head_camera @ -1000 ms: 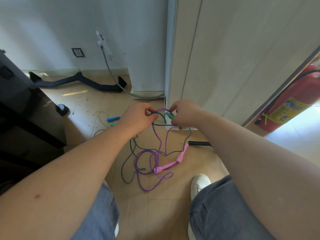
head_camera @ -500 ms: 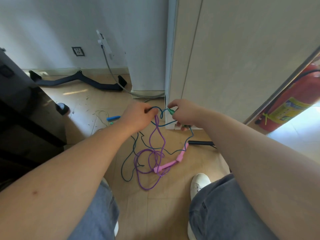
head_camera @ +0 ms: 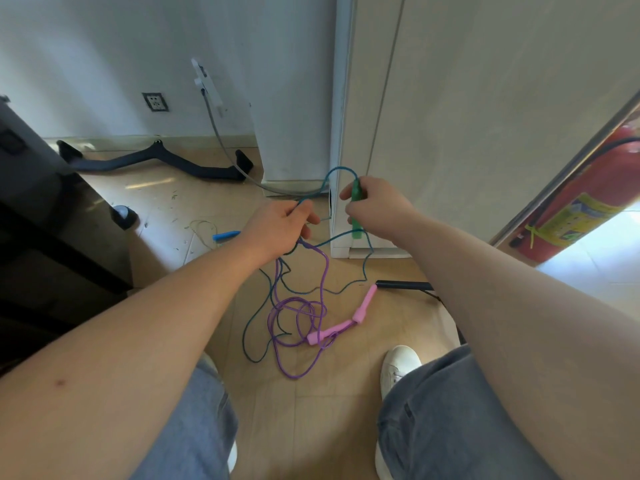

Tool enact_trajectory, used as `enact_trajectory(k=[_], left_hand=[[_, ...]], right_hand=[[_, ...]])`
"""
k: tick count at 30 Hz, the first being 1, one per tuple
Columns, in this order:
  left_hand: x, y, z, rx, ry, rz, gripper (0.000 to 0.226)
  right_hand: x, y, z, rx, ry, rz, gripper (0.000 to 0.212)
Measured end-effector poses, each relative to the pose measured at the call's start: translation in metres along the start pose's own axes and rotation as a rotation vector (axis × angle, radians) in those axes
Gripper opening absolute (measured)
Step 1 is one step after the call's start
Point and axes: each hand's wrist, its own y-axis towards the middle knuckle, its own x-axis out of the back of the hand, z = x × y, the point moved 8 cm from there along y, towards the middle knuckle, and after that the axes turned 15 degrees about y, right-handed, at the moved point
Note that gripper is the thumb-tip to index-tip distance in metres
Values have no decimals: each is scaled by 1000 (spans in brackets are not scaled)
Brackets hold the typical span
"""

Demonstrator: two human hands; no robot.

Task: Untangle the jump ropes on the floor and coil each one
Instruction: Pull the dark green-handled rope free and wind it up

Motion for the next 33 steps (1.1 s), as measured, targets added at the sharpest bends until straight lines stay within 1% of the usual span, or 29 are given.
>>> enact_trajectory(k=[2, 4, 5, 7, 9, 11, 13, 15, 19, 23, 25, 28, 31, 33], left_hand=[[0, -1, -4, -20, -84, 13, 35], [-1, -2, -7, -25, -159, 29, 32], [-1, -3, -8, -23, -186, 38, 29], [-3, -4, -9, -30, -194, 60, 22], [-4, -4, -8, -38, -179, 89, 20], [-5, -4, -6, -28, -182, 101, 26], [-3, -4, -4, -16, -195, 92, 30], [-2, -3, -3, -13, -206, 96, 30], [1, -2, 1, -13, -148, 87, 34], [3, -1, 2, 0, -90, 54, 39], [3, -2, 3, 14, -94, 50, 43], [4, -4, 2, 35, -192, 47, 45], [6, -6, -5, -12, -293, 44, 46], [8, -9, -12, -58, -349, 67, 48]], right_hand=[[-1, 0, 1, 9, -1, 9, 29], [-1, -1, 5, 58, -50, -2, 32], [1, -1, 11, 118, -118, -37, 33], [9, 1, 22, 262, -253, -162, 34], [16, 2, 26, 301, -191, -253, 31], [19, 4, 23, 286, -123, -283, 27], [19, 5, 19, 254, -79, -263, 26], [21, 5, 14, 189, 82, -250, 30], [22, 4, 8, 57, 402, -218, 22], [18, 3, 7, -1, 539, -147, 20], [13, 2, 4, -65, 526, -98, 18], [1, -4, -5, -164, 341, 8, 18], [-8, -6, -4, -121, 243, 60, 16], [-15, -7, -3, -102, 219, 125, 23]])
